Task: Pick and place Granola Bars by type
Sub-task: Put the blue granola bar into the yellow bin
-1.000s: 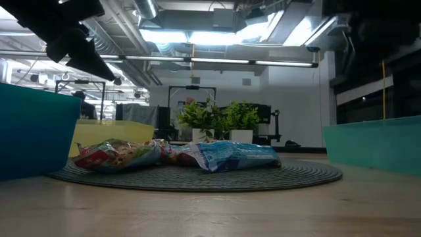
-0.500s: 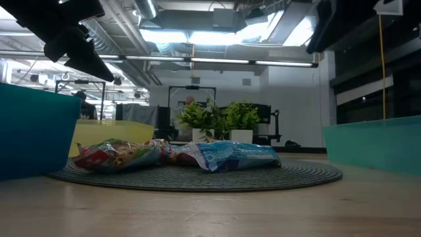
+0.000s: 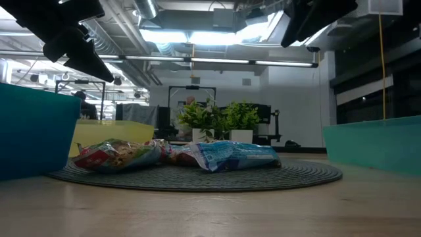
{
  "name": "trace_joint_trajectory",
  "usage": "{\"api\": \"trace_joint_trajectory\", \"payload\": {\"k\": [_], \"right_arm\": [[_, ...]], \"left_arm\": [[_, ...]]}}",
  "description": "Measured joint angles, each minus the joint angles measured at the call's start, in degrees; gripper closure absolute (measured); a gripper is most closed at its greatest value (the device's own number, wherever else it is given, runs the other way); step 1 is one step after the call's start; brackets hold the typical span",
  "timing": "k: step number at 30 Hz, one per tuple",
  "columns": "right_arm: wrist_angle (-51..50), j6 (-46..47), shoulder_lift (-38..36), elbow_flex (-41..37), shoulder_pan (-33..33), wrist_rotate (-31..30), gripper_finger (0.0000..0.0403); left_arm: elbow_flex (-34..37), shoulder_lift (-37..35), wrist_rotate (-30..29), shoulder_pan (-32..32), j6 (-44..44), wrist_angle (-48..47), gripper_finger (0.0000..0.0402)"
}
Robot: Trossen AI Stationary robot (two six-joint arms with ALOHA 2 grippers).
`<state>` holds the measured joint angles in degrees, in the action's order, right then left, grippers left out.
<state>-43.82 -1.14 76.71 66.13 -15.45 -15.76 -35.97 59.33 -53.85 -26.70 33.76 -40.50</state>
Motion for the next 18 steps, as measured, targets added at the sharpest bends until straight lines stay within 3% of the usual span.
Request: {"api": "trace_joint_trajectory", "payload": {"k": [9, 18], "right_arm": [[8.82, -6.72, 0.00, 0.00, 0.73, 6.63, 0.0159], [11.14, -6.77, 4.47, 0.00, 0.73, 7.70, 0.0159]], "left_arm": [[0.00, 0.00, 0.75, 0.02, 0.02, 0.01, 0.0258], [0.00, 0.00, 1.63, 0.01, 0.02, 0.01, 0.0258]]}}
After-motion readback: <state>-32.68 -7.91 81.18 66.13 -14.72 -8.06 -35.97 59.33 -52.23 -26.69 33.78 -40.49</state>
